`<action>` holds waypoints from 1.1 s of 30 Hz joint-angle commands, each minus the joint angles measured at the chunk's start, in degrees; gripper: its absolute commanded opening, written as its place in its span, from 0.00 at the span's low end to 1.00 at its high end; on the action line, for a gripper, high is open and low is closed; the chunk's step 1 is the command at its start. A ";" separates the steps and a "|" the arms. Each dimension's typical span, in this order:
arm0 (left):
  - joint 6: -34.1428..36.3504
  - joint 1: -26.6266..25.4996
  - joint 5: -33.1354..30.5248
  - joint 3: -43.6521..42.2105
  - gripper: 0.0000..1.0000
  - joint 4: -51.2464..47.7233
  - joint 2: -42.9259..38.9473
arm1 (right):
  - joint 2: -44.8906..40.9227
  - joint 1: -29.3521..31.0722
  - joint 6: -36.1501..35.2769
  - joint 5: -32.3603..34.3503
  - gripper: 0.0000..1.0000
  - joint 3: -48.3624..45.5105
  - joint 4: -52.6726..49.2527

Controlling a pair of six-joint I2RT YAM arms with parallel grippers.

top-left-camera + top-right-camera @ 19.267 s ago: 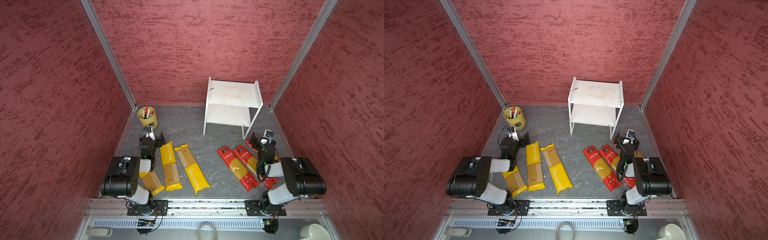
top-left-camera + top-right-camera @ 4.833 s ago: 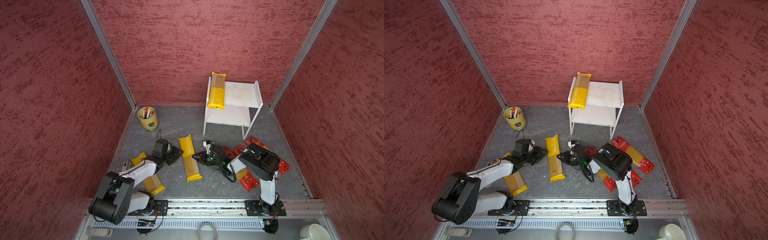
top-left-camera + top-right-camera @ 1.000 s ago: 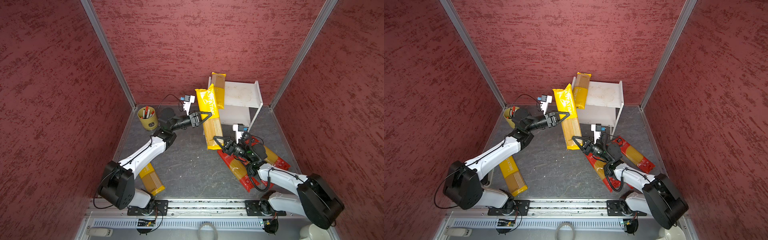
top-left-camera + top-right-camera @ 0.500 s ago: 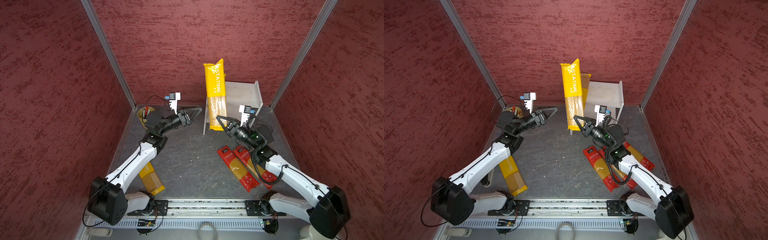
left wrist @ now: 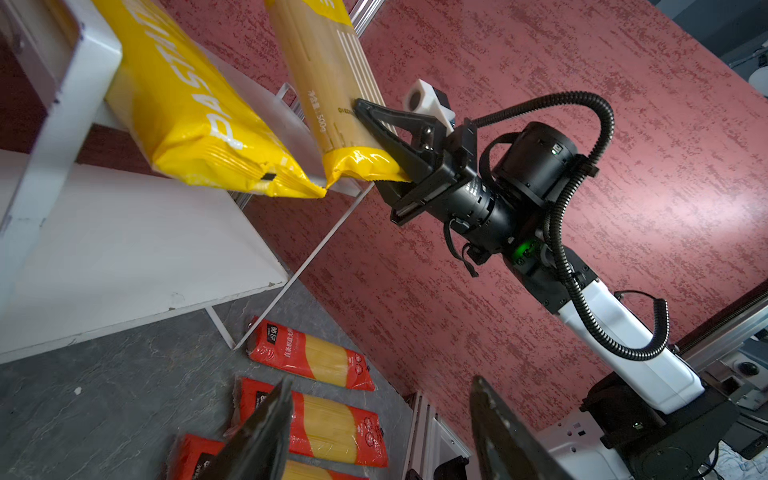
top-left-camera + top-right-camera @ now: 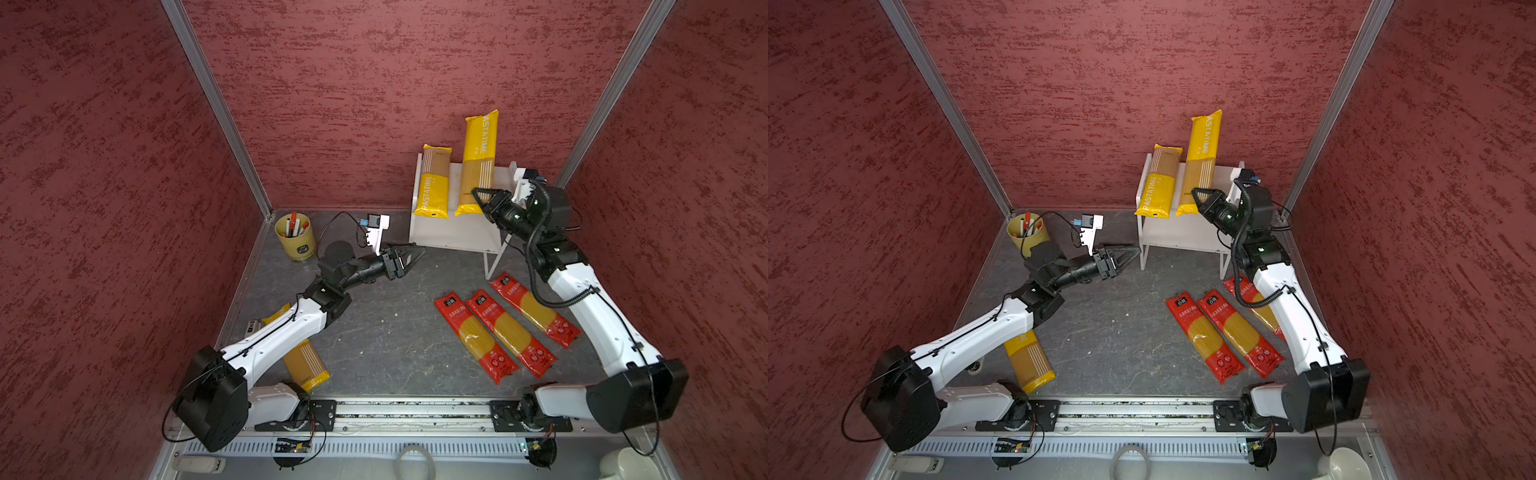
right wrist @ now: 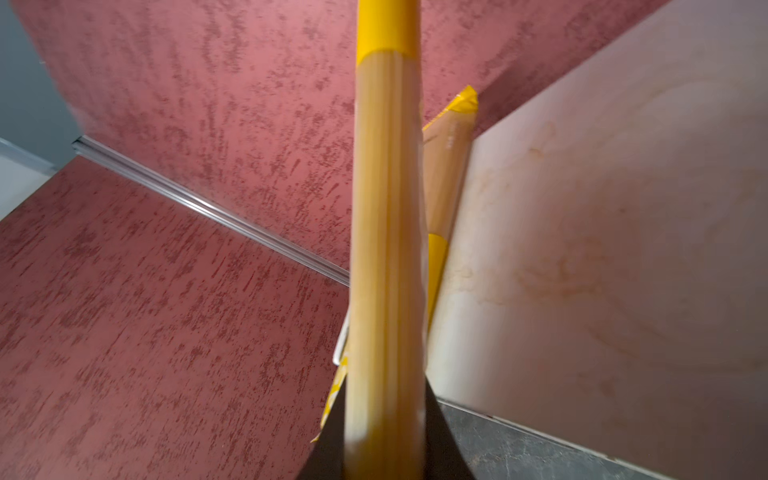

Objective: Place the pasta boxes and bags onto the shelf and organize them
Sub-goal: 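Release the left gripper while the right gripper sets the bag beside the first, then press the bag against the shelf with the right gripper and open it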

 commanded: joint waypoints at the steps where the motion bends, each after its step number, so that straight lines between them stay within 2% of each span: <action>1: 1.76 -0.63 -2.50 -0.47 0.67 -0.11 -1.48 | -0.65 0.51 5.62 -5.04 0.00 2.54 7.82; 5: 1.82 -0.98 -2.69 -0.43 0.67 0.06 -0.95 | 0.70 0.18 11.21 -6.71 0.00 0.14 11.98; 6: 1.87 -1.01 -2.73 -0.49 0.67 0.16 -0.86 | 0.62 0.04 12.81 -6.89 0.04 -1.01 13.43; 8: 2.00 -1.15 -2.93 -0.58 0.67 0.17 -0.68 | 0.22 -0.38 15.04 -7.75 0.19 -3.49 16.53; 11: 2.01 -1.31 -3.08 -0.66 0.67 0.28 -0.34 | -0.95 -1.03 15.40 -8.34 0.35 -5.85 16.75; 20: 2.45 -2.03 -3.15 -0.77 0.67 0.61 0.88 | -6.43 -4.62 17.24 -10.39 0.54 -14.60 17.55; 26: 2.70 -2.69 -3.06 -0.49 0.67 0.85 2.04 | -7.92 -4.68 18.93 -12.04 0.59 -18.23 20.21; 33: 2.70 -3.68 -3.42 -0.09 0.67 1.24 3.09 | -7.95 -4.49 18.84 -10.99 0.49 -17.58 20.90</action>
